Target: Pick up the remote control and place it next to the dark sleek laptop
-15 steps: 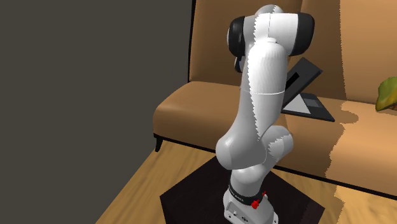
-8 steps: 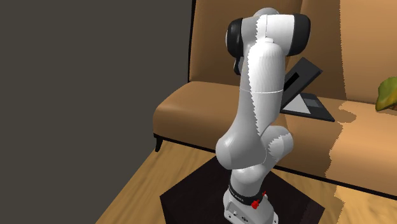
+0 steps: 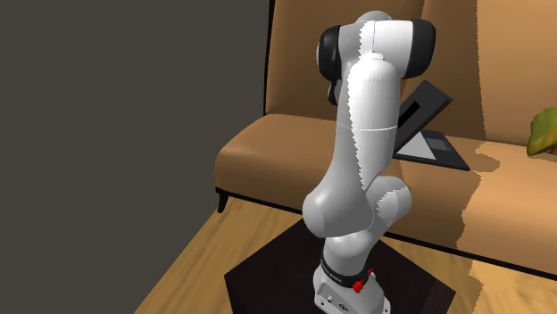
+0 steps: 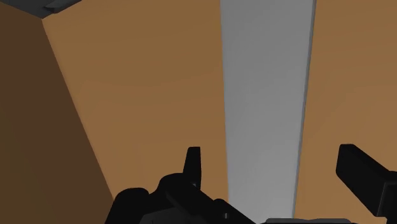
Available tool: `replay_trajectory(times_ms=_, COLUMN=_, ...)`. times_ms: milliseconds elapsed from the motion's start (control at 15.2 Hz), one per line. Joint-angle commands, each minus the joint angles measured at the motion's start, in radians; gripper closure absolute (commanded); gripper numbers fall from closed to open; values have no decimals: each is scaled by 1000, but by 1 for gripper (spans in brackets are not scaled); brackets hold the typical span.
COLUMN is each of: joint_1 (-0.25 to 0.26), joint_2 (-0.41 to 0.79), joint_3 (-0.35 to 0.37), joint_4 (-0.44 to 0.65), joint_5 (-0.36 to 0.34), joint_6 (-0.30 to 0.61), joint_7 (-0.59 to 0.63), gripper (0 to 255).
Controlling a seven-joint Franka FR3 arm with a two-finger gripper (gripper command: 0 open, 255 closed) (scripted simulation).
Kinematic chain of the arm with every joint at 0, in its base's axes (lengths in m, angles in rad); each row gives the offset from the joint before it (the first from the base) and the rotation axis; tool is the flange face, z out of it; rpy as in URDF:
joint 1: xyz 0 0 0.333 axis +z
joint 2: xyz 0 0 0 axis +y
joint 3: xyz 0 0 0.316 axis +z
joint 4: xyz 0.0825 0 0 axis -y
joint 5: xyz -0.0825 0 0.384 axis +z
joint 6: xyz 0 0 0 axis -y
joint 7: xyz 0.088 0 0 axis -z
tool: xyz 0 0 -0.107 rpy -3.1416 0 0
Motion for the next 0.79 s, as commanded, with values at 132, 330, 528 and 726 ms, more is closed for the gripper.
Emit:
replay_trajectory(times_ms=132, joint_1=30, joint_2=-75, joint_3=-30, joint_4=-15, joint_5=-90, joint_6=-44, joint_7=63, gripper=0)
replay_trajectory(times_ms=330, joint_1=43, joint_2=-143, joint_3=-41, joint_4=-22, joint_5=-169, joint_6=-89, joint_7=117, gripper=0)
replay_trajectory(times_ms=528, joint_1=42, joint_2=-143, joint_3=-40, joint_4=-22, joint_5=-169, joint_6=-89, joint_7=117, gripper=0)
replay_trajectory(times_ms=726, joint_1=42, joint_2=-143, joint_3=-40, joint_4=-22, joint_5=-169, joint_6=-89, joint_7=117, gripper=0)
